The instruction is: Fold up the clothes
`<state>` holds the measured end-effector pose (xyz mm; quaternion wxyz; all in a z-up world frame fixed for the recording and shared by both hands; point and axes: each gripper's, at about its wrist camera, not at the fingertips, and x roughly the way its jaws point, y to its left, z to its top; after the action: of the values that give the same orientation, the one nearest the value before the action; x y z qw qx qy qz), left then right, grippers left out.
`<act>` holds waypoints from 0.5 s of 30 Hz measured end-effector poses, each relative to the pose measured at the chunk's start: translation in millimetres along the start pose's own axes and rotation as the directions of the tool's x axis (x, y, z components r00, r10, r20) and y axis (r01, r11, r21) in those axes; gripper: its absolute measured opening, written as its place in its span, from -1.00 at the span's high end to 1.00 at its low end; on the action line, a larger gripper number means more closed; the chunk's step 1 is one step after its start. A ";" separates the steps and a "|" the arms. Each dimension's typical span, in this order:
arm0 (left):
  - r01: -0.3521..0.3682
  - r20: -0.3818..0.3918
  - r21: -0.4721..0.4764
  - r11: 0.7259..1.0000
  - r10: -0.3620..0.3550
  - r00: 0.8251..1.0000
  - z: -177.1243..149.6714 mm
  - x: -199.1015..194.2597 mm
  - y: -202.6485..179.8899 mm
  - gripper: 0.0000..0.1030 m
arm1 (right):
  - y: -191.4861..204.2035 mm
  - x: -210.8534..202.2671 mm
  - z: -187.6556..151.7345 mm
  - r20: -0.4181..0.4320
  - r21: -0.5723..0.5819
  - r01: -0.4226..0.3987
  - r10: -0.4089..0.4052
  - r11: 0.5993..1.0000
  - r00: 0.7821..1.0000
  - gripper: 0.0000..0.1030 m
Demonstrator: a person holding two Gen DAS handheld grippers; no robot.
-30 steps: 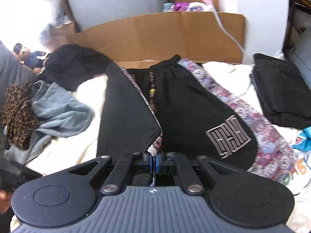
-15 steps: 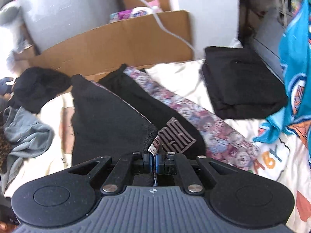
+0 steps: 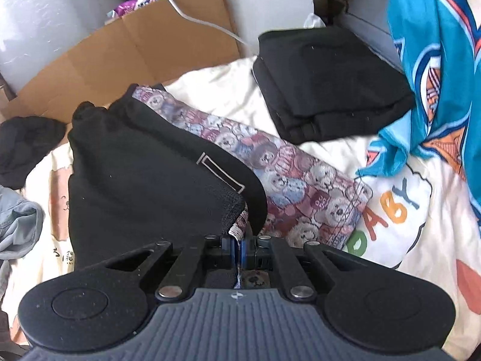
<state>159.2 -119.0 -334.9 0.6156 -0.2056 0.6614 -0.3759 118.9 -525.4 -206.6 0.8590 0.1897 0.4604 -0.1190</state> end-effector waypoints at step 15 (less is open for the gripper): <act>0.080 0.035 -0.107 0.991 -0.077 0.996 -9.9 15.1 12.8 0.25 | -21.6 20.4 7.4 -0.029 0.049 0.022 -0.021 0.999 0.999 0.96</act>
<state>149.7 -119.6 -354.8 0.5983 -0.2702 0.6627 -0.3604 127.4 -548.6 -224.6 0.8461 0.2076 0.4714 -0.1370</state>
